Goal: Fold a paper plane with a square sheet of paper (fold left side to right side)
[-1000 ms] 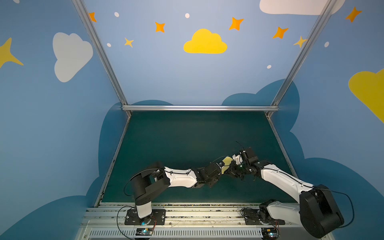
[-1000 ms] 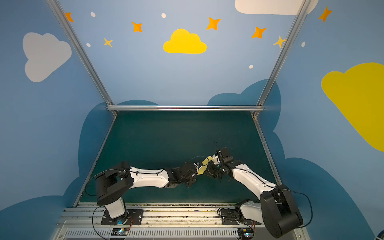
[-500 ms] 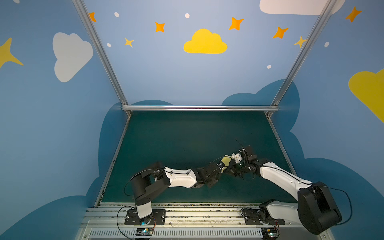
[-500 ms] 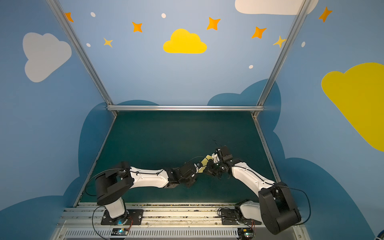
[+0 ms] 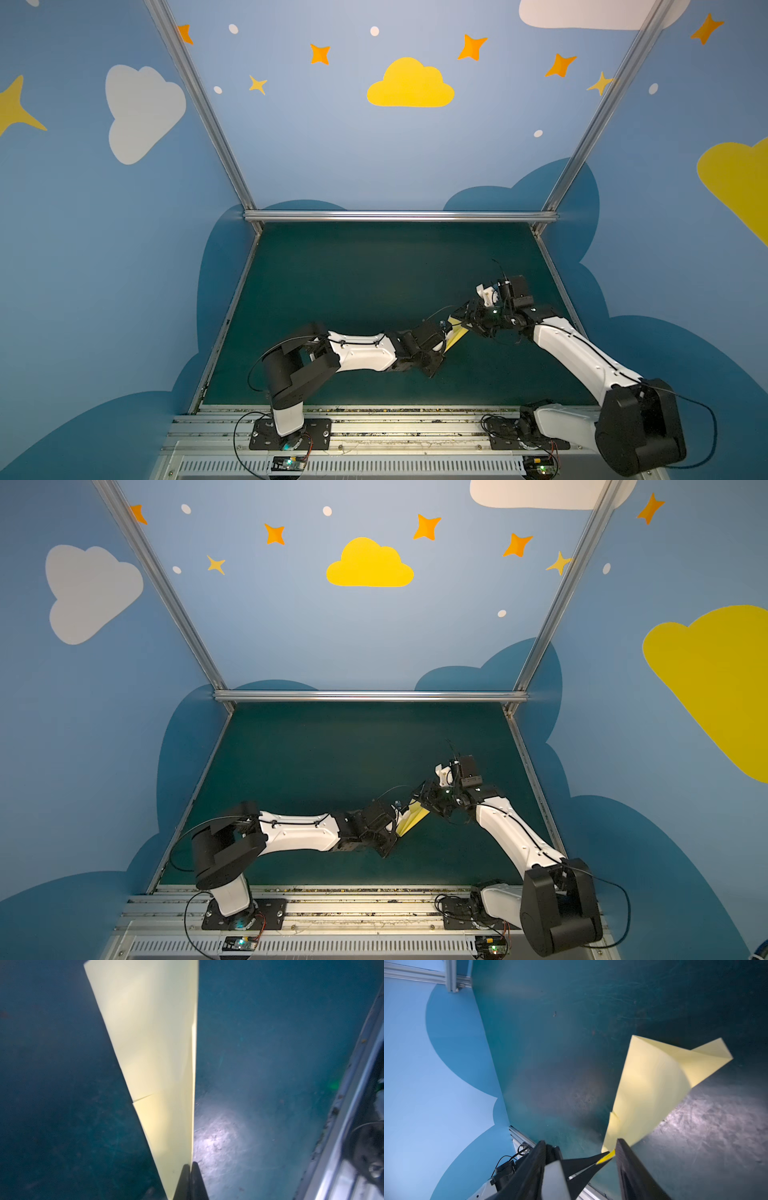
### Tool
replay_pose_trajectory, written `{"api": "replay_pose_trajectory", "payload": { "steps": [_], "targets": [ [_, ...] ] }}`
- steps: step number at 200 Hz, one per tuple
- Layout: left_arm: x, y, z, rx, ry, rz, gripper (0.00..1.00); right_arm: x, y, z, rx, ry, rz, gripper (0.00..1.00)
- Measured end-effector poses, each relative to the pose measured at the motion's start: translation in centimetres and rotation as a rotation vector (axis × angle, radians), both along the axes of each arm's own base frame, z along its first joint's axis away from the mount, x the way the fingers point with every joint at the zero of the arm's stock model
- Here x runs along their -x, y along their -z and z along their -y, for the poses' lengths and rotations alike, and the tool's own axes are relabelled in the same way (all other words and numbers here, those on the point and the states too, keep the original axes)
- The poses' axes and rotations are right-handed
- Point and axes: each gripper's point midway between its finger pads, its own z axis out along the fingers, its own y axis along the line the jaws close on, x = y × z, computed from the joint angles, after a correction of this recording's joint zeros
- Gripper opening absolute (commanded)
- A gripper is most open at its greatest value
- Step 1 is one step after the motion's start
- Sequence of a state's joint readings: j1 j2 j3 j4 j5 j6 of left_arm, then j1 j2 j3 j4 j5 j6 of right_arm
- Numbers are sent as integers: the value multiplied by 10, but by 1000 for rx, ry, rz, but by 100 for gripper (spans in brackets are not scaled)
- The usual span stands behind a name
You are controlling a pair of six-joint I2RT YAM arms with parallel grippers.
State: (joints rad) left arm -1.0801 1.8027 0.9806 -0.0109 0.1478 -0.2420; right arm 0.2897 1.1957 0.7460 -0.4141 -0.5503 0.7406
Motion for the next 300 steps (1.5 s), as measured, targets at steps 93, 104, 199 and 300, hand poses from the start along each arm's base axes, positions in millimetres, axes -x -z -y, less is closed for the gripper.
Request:
{"api": "replay_pose_trajectory", "payload": {
  "steps": [93,104,199,300],
  "targets": [
    [-1,13,-9,45,-50,-245,4,59,62,9,11,-5,-136,21],
    [-1,14,-9,51,-52,-266,3,60,62,6,10,-17,-131,17],
    [1,13,-5,89,-45,-356,3,61,87,-33,29,-118,-145,5],
    [1,12,-7,89,-40,-369,8,35,112,-42,65,-84,-141,0]
  ]
}}
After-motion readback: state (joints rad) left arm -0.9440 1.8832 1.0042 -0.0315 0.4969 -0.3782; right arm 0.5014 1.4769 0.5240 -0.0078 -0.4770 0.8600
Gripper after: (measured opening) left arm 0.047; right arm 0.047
